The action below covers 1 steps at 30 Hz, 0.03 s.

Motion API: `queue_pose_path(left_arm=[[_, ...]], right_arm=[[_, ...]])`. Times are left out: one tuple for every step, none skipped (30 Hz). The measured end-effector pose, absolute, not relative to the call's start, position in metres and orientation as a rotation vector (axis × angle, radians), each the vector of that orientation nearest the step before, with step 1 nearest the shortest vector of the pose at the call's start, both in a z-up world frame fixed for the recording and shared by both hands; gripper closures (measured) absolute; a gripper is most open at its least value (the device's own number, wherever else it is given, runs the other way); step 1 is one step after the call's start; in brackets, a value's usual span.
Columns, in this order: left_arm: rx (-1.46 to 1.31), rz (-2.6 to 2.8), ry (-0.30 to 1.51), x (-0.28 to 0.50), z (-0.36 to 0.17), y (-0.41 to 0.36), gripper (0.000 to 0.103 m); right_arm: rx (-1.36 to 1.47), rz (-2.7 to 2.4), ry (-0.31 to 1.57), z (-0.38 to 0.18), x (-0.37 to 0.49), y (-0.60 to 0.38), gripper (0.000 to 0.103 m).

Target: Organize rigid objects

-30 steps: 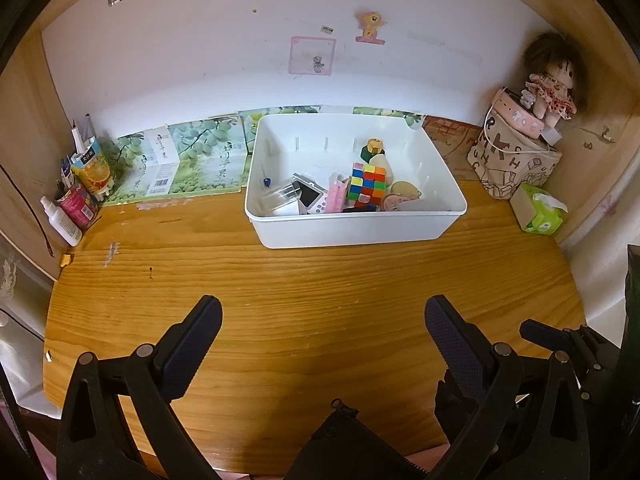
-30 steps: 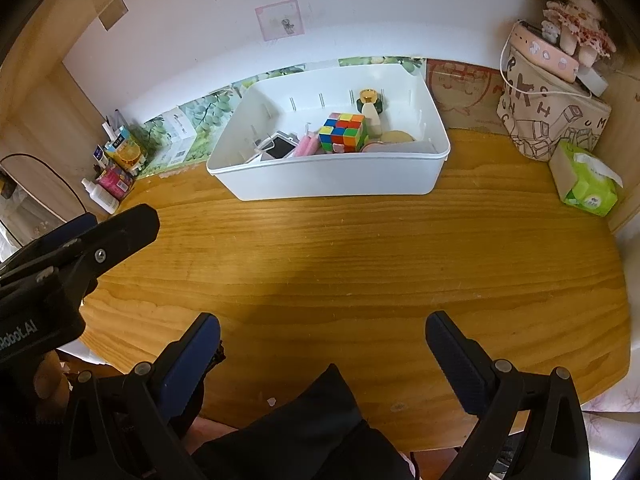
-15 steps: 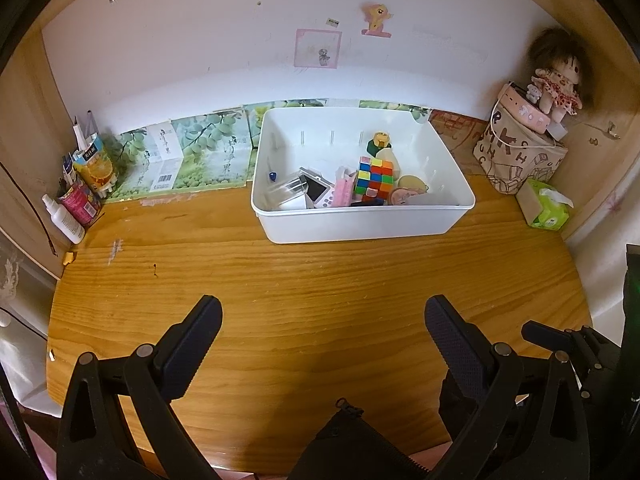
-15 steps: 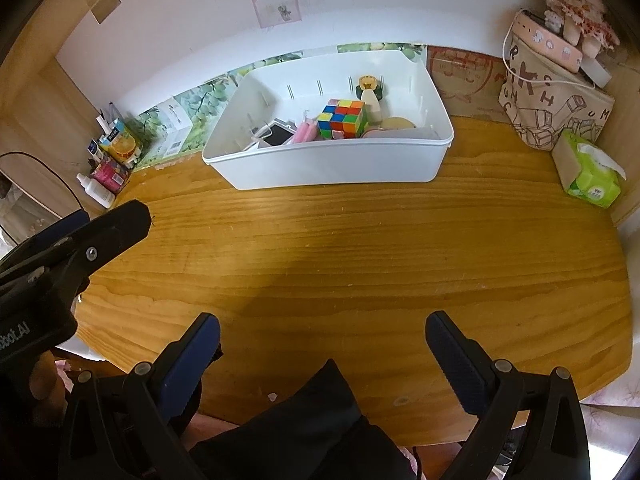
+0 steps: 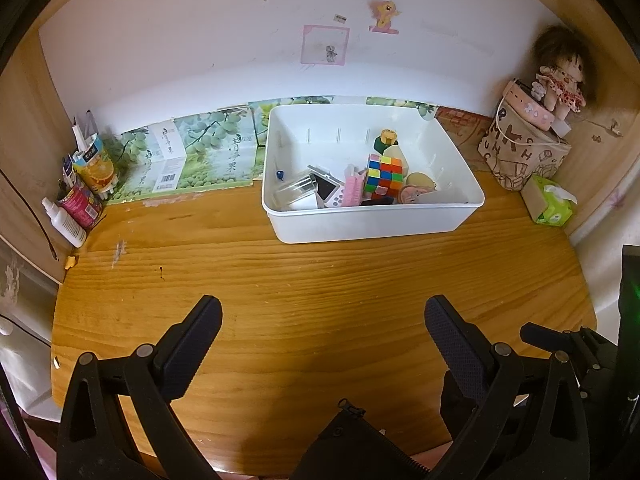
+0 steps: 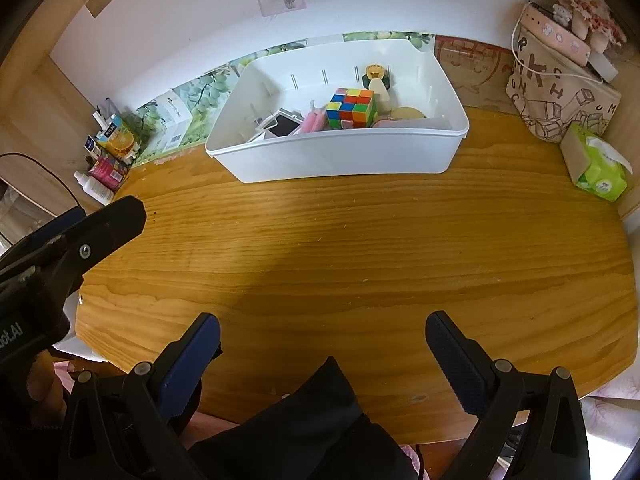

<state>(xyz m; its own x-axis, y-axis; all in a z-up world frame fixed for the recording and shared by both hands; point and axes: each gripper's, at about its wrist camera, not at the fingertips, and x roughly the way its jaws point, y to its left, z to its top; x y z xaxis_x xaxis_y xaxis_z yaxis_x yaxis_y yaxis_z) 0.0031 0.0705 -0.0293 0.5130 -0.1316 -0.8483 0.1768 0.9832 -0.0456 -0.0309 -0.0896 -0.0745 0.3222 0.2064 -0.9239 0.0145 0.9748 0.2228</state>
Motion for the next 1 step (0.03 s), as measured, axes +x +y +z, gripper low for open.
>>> queue_pose_path(left_arm=[[0.051, -0.188, 1.017, 0.0038, -0.0295, 0.071, 0.002]], right_arm=[[0.205, 0.123, 1.241, -0.0748, -0.0307, -0.0889, 0.0]])
